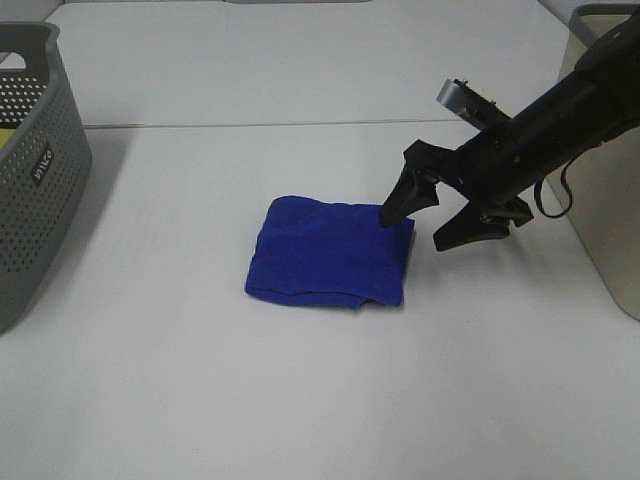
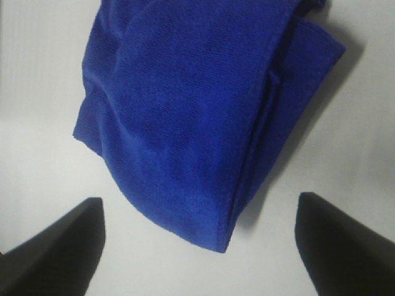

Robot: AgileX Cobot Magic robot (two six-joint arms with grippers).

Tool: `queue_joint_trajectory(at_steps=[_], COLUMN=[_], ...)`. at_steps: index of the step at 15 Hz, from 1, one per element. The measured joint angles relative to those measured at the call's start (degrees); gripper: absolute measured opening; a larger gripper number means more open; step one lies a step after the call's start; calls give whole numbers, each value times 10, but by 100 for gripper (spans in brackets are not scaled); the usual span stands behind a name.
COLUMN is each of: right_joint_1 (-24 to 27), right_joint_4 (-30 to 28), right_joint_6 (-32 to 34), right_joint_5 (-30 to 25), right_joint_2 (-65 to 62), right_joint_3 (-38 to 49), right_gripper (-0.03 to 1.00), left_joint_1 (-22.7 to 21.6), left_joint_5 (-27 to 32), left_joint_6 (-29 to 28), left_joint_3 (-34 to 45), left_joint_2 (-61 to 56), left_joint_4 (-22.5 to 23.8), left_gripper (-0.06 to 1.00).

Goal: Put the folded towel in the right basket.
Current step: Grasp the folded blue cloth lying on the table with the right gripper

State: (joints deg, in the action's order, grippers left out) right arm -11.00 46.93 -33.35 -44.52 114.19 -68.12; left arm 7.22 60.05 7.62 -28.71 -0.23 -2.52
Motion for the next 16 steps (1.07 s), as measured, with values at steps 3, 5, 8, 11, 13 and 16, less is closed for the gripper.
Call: queue_joint_trajectory(at_steps=[3, 5, 8, 11, 13, 16], right_joint_1=[0, 0, 0, 0, 0, -2], right_joint_4=[3, 3, 7, 15, 31, 72], right_joint_6=[0, 0, 0, 0, -1, -6], right_joint_5=[-1, 8, 15, 15, 13, -1], right_joint_2=[39, 55, 65, 65, 72, 88], right_joint_3=[1, 1, 1, 1, 1, -6], right_gripper=[83, 83, 93, 97, 97, 97], left_joint_1=[0, 0, 0, 0, 0, 0], left_joint_5=[0, 0, 0, 0, 0, 0], left_joint_6=[0, 0, 0, 0, 0, 0], left_joint_3=[0, 0, 0, 0, 0, 0], left_joint_2=[0, 0, 0, 0, 0, 0], left_joint_4=[0, 0, 0, 0, 0, 0], left_gripper=[99, 99, 99, 99, 99, 99])
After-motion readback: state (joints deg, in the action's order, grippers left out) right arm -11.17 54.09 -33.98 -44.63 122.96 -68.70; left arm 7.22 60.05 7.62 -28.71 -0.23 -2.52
